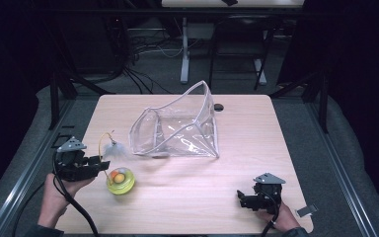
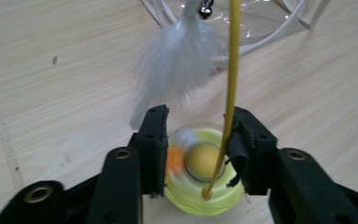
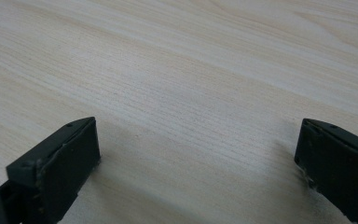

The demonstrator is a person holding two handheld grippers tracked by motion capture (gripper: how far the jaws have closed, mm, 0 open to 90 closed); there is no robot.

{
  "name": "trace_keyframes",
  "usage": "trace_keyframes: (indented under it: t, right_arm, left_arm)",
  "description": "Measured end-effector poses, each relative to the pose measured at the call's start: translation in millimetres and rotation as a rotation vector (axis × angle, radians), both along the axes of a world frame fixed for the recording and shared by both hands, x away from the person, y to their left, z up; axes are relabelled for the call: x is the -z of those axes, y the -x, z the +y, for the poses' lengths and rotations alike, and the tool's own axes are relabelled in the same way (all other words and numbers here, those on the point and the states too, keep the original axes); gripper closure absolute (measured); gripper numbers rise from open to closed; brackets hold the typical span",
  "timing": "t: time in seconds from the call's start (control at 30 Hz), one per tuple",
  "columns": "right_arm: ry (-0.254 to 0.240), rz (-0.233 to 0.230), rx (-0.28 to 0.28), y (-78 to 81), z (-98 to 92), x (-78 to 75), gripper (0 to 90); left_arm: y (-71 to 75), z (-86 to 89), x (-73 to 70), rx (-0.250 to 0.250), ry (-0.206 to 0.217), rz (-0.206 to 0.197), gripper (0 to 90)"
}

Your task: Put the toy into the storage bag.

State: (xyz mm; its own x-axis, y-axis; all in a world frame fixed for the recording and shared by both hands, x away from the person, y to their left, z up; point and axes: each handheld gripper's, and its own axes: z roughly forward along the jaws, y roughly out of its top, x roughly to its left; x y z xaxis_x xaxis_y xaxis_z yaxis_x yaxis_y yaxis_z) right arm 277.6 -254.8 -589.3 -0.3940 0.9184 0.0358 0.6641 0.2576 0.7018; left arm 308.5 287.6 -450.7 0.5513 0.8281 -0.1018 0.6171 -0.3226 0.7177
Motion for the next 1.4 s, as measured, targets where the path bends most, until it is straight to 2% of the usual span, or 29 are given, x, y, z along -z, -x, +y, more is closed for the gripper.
trace_keyframes:
  t: [0.27,0.67,0.97,1.17,1.2,1.4]
  right_arm:
    - [0.0,0.0,-0.001,0.0,-0.1,0.0,0.0]
    - [0.0,0.0,0.0,0.0,0.0,0.0,0.0]
    - [0.001,-0.001,0.001,0.1,0.1,0.0,0.0]
    - [0.0,0.0,0.0,0.1,0.0,0.0,0.0]
    - [0.0,0.0,0.0,0.0,0.0,0.0,0.0]
    - [0.0,0.0,0.0,0.0,0.0,0.0,0.0]
  left_arm:
    - [1.6,-0.3,-1.7,0.031,0.001,0.017,75.8]
    - [1.8,2.2,-6.3,0.035,0.004,0.033,85.6]
    - [2.8,-0.9,-7.7,0.034,-0.011,0.025,87.6]
    - [2.4,-2.2,-11.9,0.054,-0.018,0.041,87.9]
    - [2.4,-2.8,-12.3,0.047,-0.023,0.028,87.9]
    - [1.2,2.1,-20.8,0.042,-0.033,0.024,88.0]
